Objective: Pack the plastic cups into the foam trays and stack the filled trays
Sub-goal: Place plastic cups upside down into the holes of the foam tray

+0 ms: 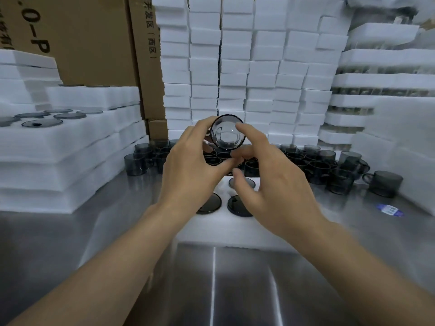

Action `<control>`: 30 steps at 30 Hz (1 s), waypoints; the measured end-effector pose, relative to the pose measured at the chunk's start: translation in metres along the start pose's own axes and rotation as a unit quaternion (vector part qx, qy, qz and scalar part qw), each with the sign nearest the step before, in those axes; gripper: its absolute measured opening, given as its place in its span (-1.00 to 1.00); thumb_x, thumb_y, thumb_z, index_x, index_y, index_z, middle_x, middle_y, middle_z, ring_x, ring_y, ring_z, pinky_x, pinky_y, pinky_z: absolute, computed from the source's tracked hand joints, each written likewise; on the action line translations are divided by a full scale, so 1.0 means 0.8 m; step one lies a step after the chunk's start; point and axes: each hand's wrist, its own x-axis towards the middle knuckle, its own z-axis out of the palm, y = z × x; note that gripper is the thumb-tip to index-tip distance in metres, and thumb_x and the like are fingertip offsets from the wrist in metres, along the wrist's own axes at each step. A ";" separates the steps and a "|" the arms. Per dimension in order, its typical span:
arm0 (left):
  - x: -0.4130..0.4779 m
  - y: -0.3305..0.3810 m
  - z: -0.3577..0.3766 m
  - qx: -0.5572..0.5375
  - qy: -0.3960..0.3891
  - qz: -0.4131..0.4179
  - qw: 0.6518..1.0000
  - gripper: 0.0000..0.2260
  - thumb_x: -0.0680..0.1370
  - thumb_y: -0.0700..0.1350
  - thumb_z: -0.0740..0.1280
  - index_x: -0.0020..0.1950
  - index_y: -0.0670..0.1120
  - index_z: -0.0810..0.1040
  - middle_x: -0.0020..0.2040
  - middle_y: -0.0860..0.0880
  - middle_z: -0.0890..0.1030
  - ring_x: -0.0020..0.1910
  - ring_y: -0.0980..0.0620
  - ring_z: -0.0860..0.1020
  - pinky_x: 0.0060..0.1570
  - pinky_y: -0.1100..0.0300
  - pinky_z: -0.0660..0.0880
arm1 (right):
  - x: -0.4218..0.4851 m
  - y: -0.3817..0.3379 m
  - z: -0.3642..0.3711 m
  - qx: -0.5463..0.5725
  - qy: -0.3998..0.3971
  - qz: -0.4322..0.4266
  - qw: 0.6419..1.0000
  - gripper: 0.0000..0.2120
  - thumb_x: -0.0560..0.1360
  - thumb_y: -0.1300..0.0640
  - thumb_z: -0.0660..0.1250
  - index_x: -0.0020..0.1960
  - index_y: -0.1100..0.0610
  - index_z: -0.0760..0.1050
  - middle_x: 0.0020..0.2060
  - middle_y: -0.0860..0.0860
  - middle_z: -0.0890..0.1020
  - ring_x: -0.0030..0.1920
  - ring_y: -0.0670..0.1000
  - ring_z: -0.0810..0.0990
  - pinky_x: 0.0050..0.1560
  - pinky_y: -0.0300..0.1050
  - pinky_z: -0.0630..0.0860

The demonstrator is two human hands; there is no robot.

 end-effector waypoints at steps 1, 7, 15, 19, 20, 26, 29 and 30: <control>0.001 0.001 -0.001 -0.021 0.001 0.001 1.000 -0.42 0.45 0.17 0.61 0.41 0.28 0.47 0.16 0.24 0.60 0.11 0.24 0.60 0.06 0.09 0.61 | -0.001 0.001 0.002 -0.003 0.009 -0.004 1.000 -0.33 0.59 -0.01 0.32 0.64 -0.16 0.13 0.16 -0.11 0.62 0.15 -0.02 0.55 0.11 0.04 0.57; 0.004 0.011 -0.007 -0.076 0.039 0.034 0.996 -0.51 0.44 -0.02 0.65 0.30 0.12 0.55 0.06 0.23 0.64 0.04 0.16 0.63 0.00 0.38 0.50 | 0.003 0.009 0.004 0.042 0.075 0.005 0.996 -0.25 0.60 0.04 0.35 0.70 -0.08 0.09 0.25 -0.17 0.47 0.24 -0.10 0.49 0.15 -0.18 0.49; -0.004 0.035 -0.005 -0.090 0.054 0.092 0.990 -0.53 0.46 -0.10 0.62 0.31 -0.08 0.56 0.18 0.05 0.58 0.20 0.08 0.59 0.07 0.31 0.45 | 0.008 0.008 -0.001 0.276 -0.026 0.125 0.953 -0.33 0.47 0.14 0.25 0.55 -0.25 0.35 0.16 -0.15 0.66 0.02 0.00 0.67 -0.02 -0.04 0.70; -0.005 0.040 -0.007 -0.061 0.059 0.120 0.989 -0.50 0.43 -0.10 0.62 0.34 -0.08 0.59 0.21 0.04 0.56 0.21 0.08 0.58 0.08 0.34 0.41 | 0.005 0.006 0.006 0.248 -0.072 0.141 0.956 -0.61 0.54 0.21 0.34 0.18 -0.27 0.49 0.04 -0.12 0.70 0.07 -0.04 0.69 0.06 0.31 0.67; -0.005 0.040 -0.007 -0.055 0.059 0.125 0.989 -0.49 0.43 -0.10 0.62 0.34 -0.09 0.60 0.21 0.04 0.56 0.22 0.07 0.58 0.08 0.35 0.40 | 0.004 0.006 0.007 0.244 -0.075 0.143 0.956 -0.61 0.54 0.20 0.35 0.18 -0.28 0.50 0.04 -0.12 0.70 0.08 -0.07 0.69 0.07 0.28 0.68; -0.005 0.041 -0.006 -0.074 0.059 0.094 0.991 -0.52 0.44 -0.04 0.62 0.32 -0.05 0.59 0.20 0.07 0.57 0.17 0.10 0.58 0.02 0.34 0.45 | 0.006 0.007 0.004 0.250 -0.071 0.132 0.957 -0.55 0.56 0.23 0.38 0.13 -0.35 0.48 0.05 -0.20 0.67 0.12 -0.16 0.65 0.03 -0.14 0.66; -0.006 0.046 -0.005 -0.183 0.045 -0.025 0.982 -0.57 0.48 -0.01 0.63 0.26 -0.01 0.56 0.16 0.07 0.63 0.15 0.07 0.65 -0.04 0.13 0.63 | 0.007 0.007 0.003 0.291 -0.049 0.146 0.944 -0.42 0.57 0.23 0.35 0.54 -0.12 0.38 0.11 -0.18 0.66 0.10 -0.08 0.68 0.05 -0.04 0.68; -0.006 0.048 -0.005 -0.234 0.029 -0.076 0.969 -0.58 0.48 -0.02 0.64 0.24 -0.02 0.55 0.15 0.05 0.66 0.12 0.05 0.69 -0.03 0.07 0.66 | 0.007 0.007 0.003 0.314 -0.035 0.156 0.936 -0.32 0.57 0.18 0.35 0.64 -0.12 0.27 0.14 -0.19 0.65 0.09 -0.10 0.69 0.04 -0.09 0.69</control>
